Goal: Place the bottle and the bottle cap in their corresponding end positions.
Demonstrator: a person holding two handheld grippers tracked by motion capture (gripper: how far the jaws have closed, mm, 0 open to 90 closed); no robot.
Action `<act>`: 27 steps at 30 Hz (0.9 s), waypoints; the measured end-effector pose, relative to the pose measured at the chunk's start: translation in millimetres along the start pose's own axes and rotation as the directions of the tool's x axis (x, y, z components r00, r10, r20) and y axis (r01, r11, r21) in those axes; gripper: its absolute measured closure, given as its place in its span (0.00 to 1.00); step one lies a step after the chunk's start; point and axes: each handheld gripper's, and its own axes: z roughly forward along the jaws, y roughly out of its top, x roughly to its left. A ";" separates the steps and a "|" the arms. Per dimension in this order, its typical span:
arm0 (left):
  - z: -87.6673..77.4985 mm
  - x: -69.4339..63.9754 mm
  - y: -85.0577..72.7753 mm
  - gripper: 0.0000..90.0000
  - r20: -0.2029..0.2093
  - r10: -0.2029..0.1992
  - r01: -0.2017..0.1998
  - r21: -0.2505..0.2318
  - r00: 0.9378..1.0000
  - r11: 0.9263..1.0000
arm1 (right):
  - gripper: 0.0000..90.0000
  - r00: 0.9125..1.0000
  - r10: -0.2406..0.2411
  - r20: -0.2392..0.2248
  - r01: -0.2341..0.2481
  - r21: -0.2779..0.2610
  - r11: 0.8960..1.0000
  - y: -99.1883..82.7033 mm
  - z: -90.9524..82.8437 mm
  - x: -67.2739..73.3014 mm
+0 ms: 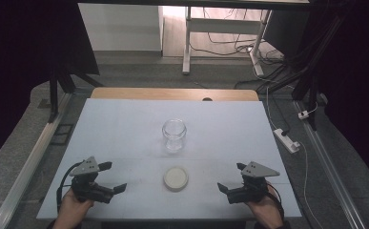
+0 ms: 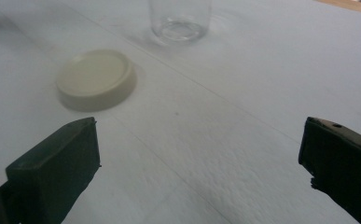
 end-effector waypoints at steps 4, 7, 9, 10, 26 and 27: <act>-11.1 -0.7 -11.7 0.00 -0.048 -0.010 0.011 0.017 0.999 1.000 | 0.00 0.999 0.023 0.025 -0.023 0.003 1.000 -7.0 -8.8 -4.0; -19.3 0.4 -20.7 0.00 -0.068 -0.031 0.032 0.015 0.997 0.999 | 0.00 0.998 0.042 0.038 -0.042 0.007 0.999 -11.6 -14.0 -6.3; -24.0 1.5 -26.7 0.00 -0.077 -0.047 0.048 0.014 0.996 0.999 | 0.00 0.997 0.055 0.047 -0.055 0.010 0.998 -14.7 -17.0 -7.7; -26.1 2.1 -29.6 0.00 -0.081 -0.054 0.055 0.013 0.995 0.998 | 0.00 0.997 0.061 0.054 -0.062 0.012 0.998 -16.2 -18.4 -8.4; -45.2 6.4 -56.1 0.00 -0.169 -0.110 0.118 0.041 0.979 0.992 | 0.00 0.987 0.143 0.076 -0.147 0.049 0.988 -36.4 -37.2 -17.1; -45.7 6.3 -56.6 0.00 -0.173 -0.112 0.120 0.040 0.979 0.992 | 0.00 0.986 0.146 0.079 -0.150 0.050 0.987 -37.0 -38.2 -16.9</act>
